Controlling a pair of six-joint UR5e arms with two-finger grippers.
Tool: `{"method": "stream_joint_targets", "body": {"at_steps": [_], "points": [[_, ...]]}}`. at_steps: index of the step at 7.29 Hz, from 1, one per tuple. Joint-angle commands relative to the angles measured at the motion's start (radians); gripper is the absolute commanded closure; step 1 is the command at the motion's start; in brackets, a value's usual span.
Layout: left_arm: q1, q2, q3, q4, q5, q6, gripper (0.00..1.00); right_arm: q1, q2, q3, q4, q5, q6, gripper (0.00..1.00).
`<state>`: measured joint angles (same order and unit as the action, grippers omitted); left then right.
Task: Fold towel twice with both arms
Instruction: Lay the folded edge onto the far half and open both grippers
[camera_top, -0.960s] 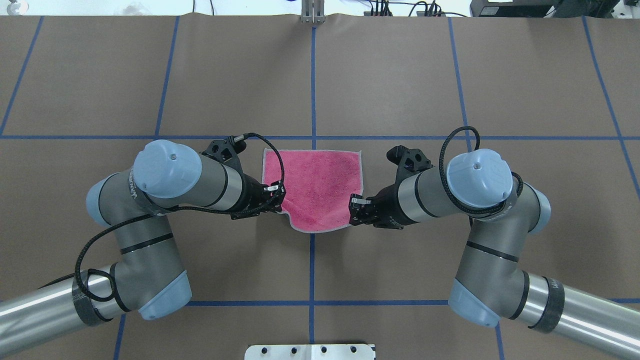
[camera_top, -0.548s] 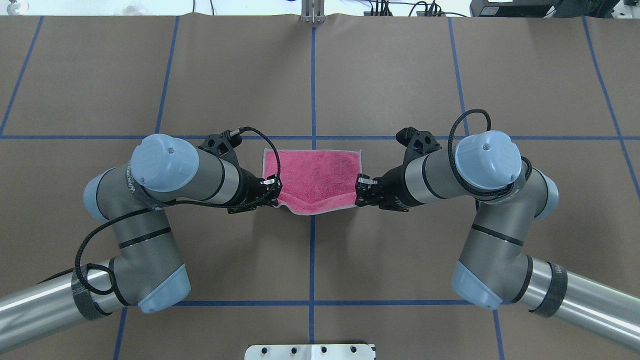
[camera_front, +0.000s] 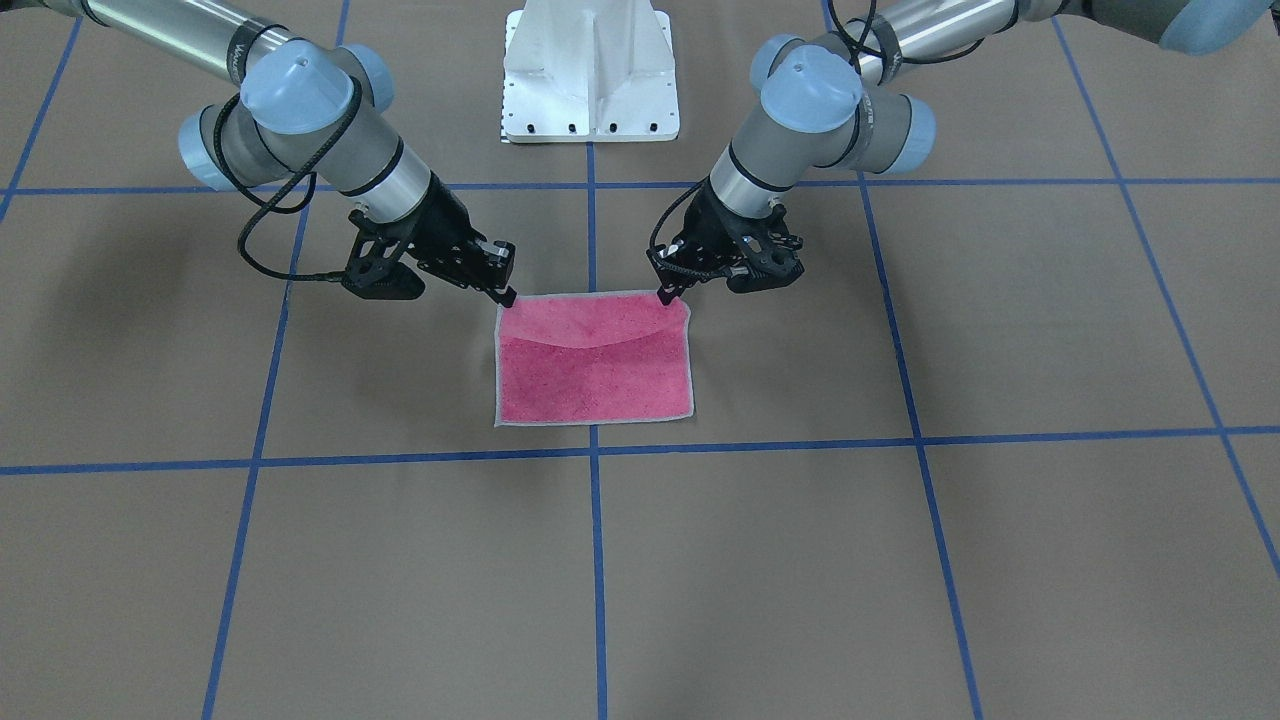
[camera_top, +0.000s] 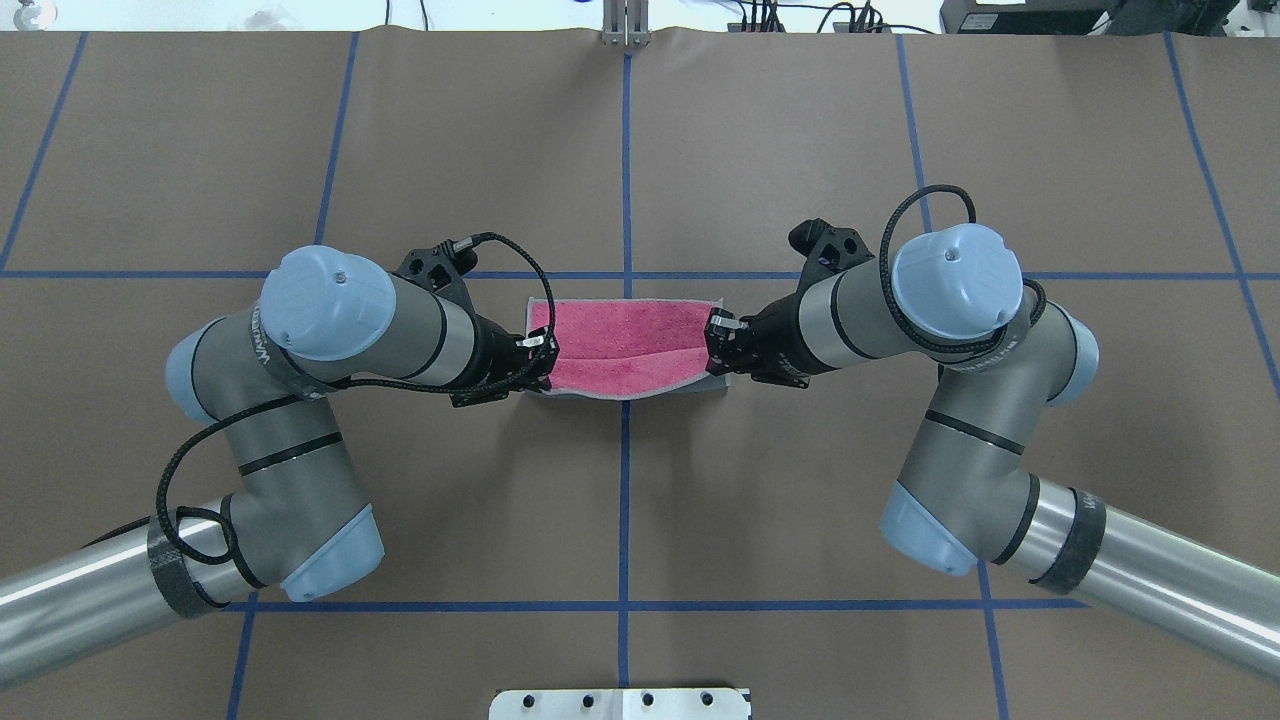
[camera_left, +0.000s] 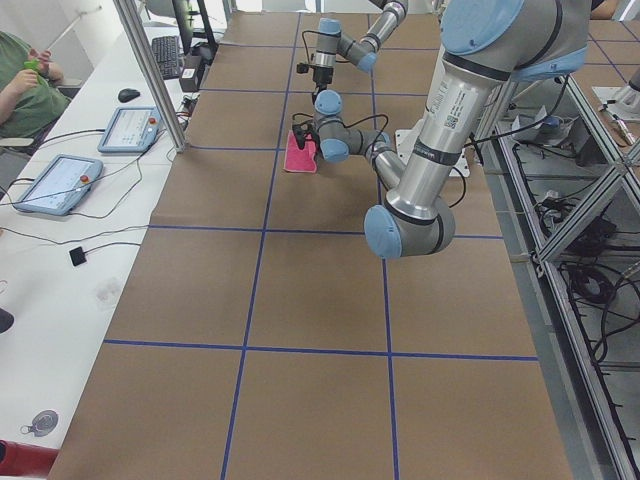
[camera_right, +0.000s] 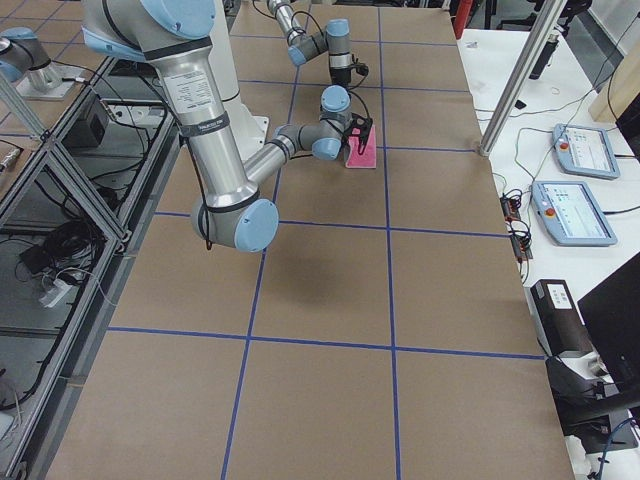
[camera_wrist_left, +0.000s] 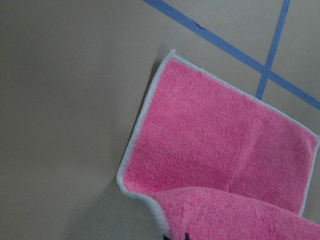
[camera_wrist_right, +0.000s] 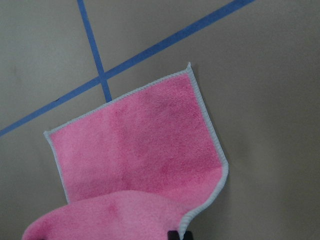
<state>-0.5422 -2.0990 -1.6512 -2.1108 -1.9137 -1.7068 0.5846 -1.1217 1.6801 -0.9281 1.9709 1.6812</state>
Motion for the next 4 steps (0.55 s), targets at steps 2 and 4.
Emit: {"method": "stream_joint_targets", "body": {"at_steps": [2, 4], "points": [[-0.022, -0.028, 0.053, -0.008, -0.001, -0.001, 1.00, 0.041, 0.017, -0.039, 0.000, -0.001, 0.000, 1.00], [-0.028, -0.042, 0.100, -0.052, 0.001, -0.002, 1.00, 0.060, 0.017, -0.046, 0.000, -0.001, 0.000, 1.00]]}}
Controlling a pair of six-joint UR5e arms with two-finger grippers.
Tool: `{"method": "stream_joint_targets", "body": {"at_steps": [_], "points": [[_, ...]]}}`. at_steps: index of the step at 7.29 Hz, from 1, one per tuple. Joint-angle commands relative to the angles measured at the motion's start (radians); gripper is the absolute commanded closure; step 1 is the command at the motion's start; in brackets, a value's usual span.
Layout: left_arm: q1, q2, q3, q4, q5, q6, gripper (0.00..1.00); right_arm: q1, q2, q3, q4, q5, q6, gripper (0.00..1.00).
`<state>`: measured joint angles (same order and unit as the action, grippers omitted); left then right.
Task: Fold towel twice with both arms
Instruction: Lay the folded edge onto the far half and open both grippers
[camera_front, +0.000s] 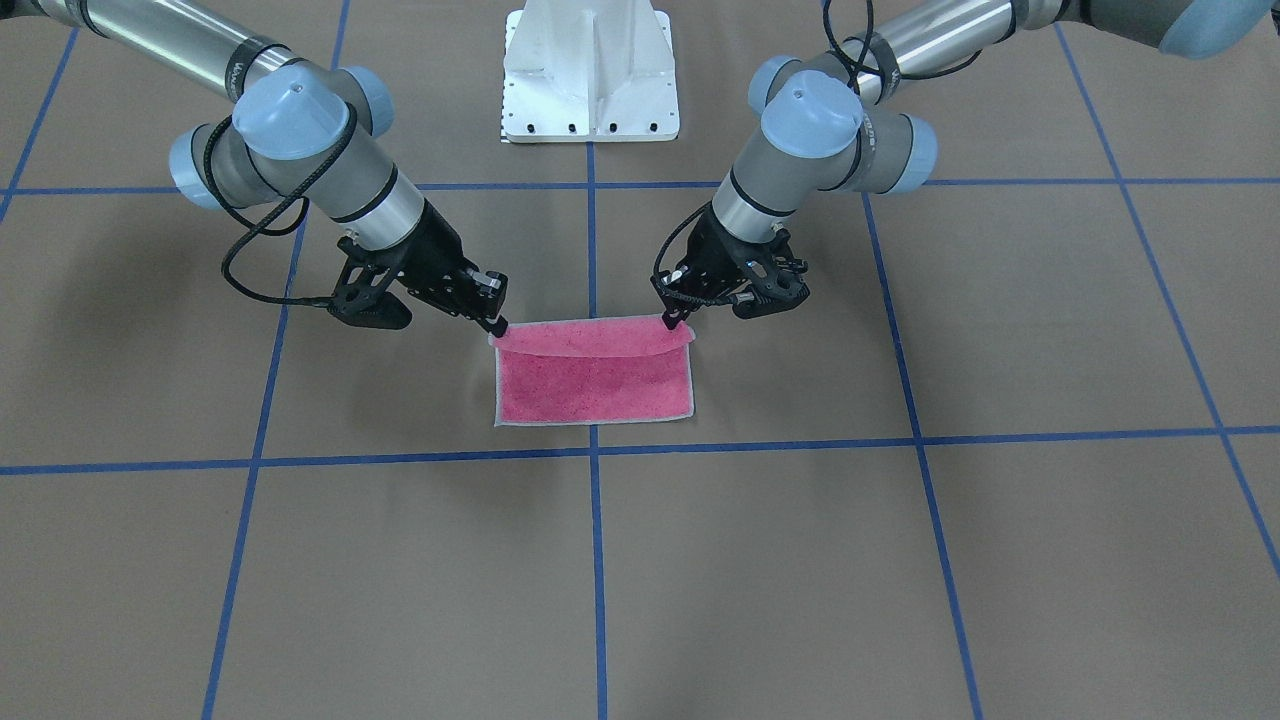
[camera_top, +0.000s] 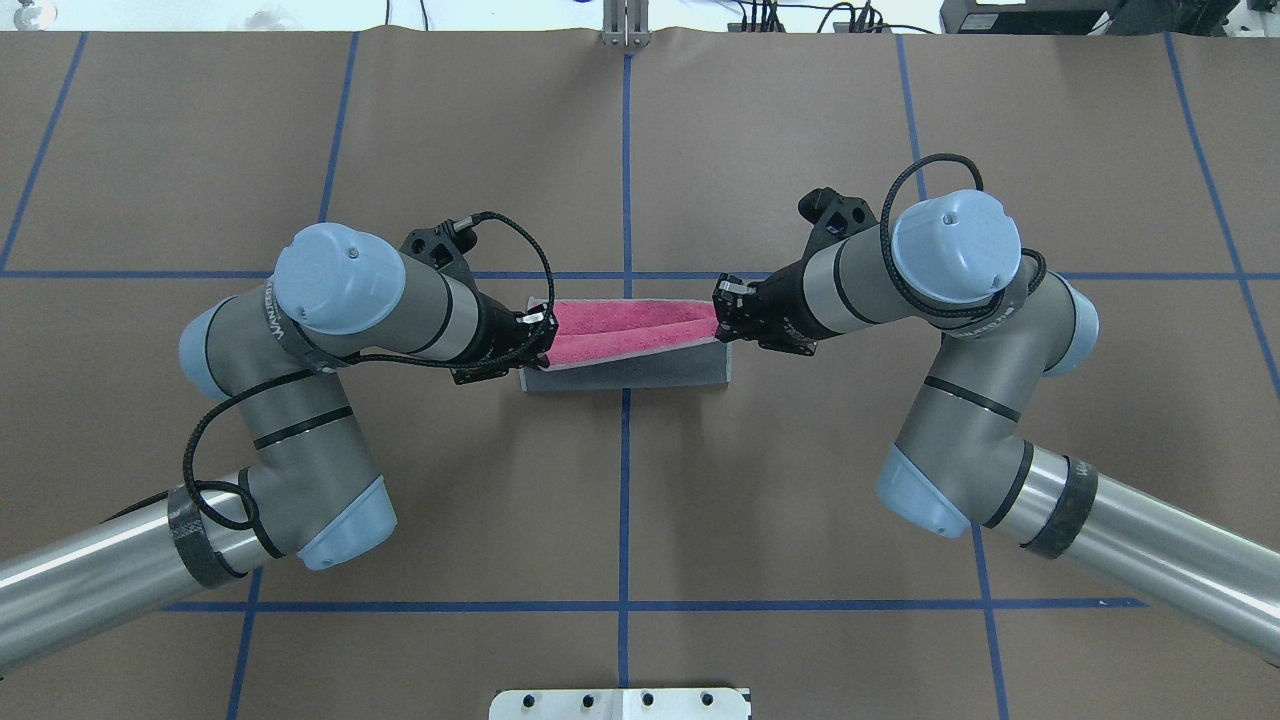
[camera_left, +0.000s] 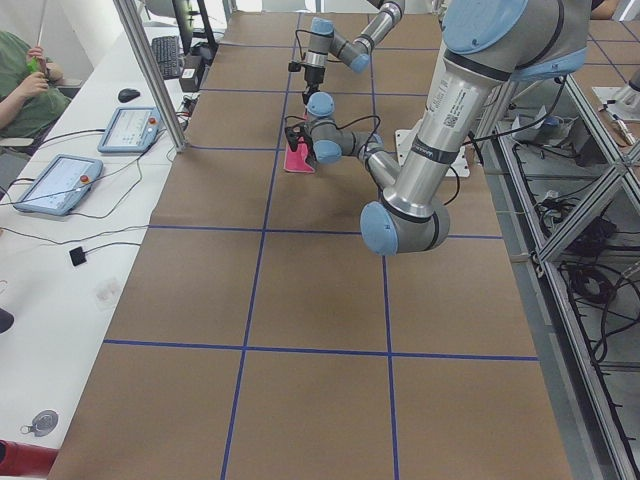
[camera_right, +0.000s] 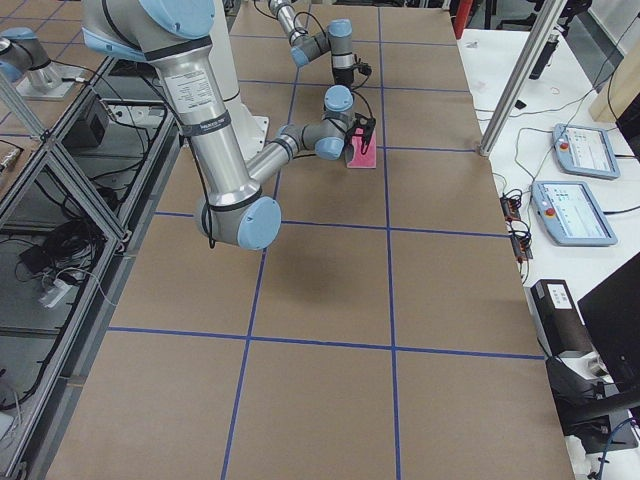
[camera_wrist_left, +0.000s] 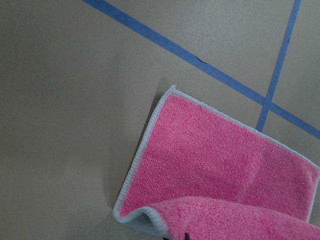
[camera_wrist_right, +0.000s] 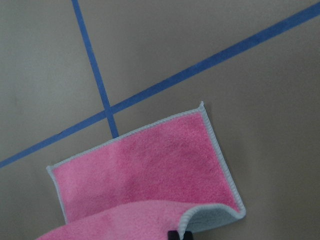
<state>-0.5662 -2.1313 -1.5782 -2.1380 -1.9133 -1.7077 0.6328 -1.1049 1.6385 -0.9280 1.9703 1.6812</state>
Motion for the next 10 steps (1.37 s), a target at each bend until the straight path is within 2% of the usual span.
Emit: {"method": "stream_joint_targets", "body": {"at_steps": [1, 4, 10], "points": [[-0.006, -0.013, 0.030, -0.025, 0.000, -0.001, 1.00, 0.012, 0.000, -0.006, 0.001, -0.001, 0.000, 1.00], [-0.015, -0.015, 0.029, -0.026, -0.001, -0.007, 1.00, 0.010, 0.037, -0.064, 0.003, -0.004, -0.001, 1.00], [-0.027, -0.019, 0.030, -0.025, 0.000, -0.003, 1.00, 0.010, 0.037, -0.065, 0.003, -0.004, -0.001, 1.00]]}}
